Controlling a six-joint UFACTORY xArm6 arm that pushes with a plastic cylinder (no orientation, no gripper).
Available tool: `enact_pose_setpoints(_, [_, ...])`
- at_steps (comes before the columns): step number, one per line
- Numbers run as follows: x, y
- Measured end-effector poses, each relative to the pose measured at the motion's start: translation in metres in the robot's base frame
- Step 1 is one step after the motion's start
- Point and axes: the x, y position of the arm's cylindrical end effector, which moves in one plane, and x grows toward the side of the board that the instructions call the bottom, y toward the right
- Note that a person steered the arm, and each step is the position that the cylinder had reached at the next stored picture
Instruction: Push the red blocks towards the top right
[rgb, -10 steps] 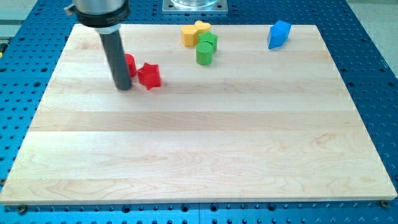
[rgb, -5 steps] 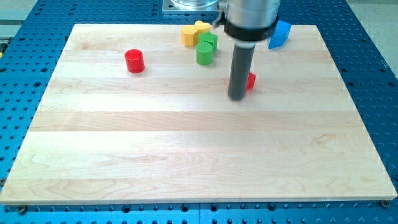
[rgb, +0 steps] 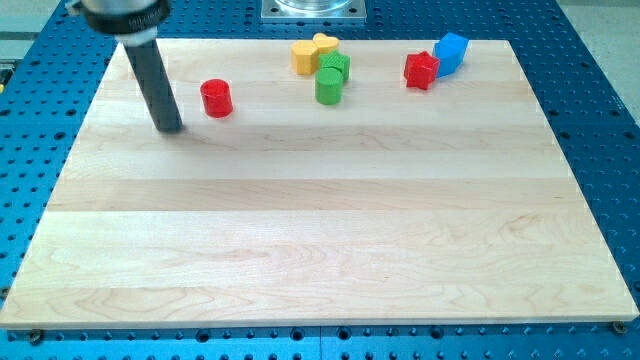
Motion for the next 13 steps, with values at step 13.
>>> enact_pose_setpoints(13, [-0.012, 0.345])
